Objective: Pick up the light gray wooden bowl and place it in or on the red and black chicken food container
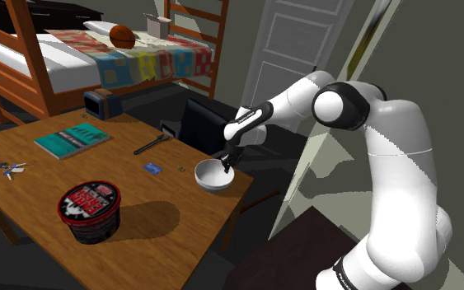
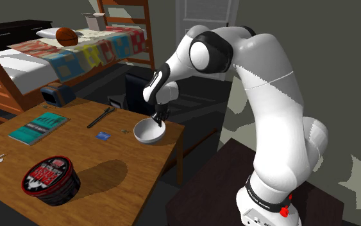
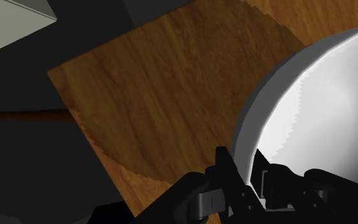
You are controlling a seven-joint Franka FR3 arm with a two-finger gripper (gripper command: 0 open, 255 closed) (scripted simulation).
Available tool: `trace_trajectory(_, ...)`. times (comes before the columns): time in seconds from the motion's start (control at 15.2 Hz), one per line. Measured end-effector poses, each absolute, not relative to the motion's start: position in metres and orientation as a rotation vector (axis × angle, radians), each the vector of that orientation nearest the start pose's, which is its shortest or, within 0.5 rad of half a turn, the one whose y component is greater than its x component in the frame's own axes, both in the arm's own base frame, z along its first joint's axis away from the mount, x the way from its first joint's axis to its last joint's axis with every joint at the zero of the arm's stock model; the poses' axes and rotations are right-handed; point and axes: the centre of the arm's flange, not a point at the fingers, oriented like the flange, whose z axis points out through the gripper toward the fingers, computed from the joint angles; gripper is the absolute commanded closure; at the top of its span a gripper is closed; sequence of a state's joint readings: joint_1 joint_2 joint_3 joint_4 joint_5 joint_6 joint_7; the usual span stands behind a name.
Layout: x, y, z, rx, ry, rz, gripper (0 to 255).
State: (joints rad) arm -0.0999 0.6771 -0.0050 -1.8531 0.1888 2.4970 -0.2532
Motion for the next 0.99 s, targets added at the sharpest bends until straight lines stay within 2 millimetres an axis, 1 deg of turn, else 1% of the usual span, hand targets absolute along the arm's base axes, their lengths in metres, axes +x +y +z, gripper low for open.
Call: trace_trajectory(0.99, 0.631, -0.068, 0.228, -3.03, 0.006, 0.019, 255)
